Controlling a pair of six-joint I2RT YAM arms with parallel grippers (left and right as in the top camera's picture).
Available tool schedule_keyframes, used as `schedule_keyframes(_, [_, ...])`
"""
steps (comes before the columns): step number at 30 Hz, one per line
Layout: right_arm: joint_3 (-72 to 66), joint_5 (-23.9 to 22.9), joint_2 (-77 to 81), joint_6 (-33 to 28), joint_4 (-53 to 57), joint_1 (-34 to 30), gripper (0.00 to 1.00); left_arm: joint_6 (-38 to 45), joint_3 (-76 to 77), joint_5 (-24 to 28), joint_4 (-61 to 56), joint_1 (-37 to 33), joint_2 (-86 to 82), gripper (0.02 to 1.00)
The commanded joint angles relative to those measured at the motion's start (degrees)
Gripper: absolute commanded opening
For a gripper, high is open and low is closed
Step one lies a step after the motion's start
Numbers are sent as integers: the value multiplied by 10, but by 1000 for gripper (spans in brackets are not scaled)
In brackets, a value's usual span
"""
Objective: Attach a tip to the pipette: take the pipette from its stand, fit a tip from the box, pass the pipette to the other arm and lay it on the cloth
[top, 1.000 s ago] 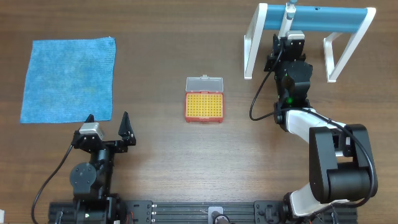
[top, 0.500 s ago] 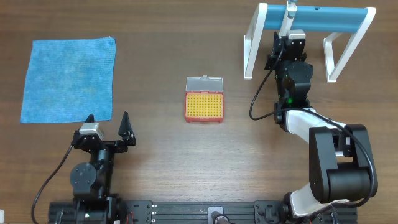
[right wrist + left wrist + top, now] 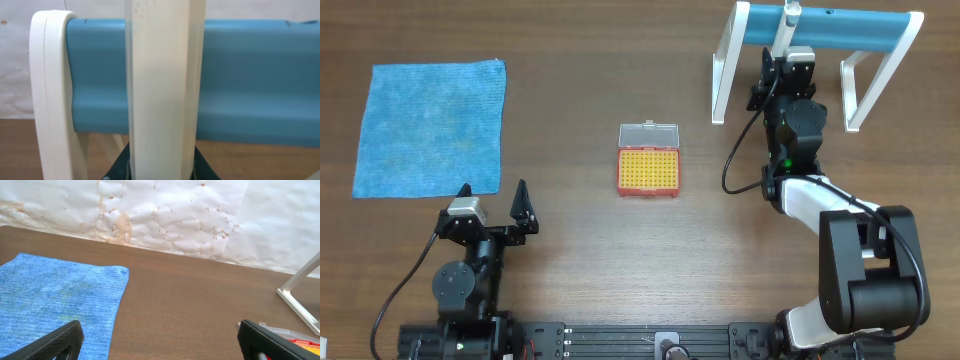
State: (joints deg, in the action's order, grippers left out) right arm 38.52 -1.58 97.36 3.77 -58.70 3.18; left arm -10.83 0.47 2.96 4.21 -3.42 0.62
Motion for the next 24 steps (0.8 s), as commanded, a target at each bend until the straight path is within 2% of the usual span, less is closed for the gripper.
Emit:
schedule_keyframes(1, [-48, -3, -45, 0, -12, 17, 82, -7, -2, -7, 3, 3, -4, 996])
schedule_keyframes(3, [-70, -1, -74, 3, -12, 27, 82, -7, -2, -7, 3, 3, -4, 996])
schedule_keyframes(5, [-89, 30, -106, 5, -16, 38, 82, -7, -2, -7, 3, 3, -4, 996])
schedule_keyframes(9, [-125, 194, -175, 33, -53, 74, 82, -7, -2, -7, 3, 3, -4, 996])
schedule_keyframes(12, [-154, 268, -195, 55, -116, 114, 82, -7, -2, -7, 3, 3, -4, 996])
schedule_keyframes(15, [-177, 273, -189, 57, -156, 150, 82, -7, -2, -7, 3, 3, -4, 996])
schedule_keyframes(24, [-162, 274, -153, 56, -57, 226, 86, -7, -2, -7, 3, 3, -4, 996])
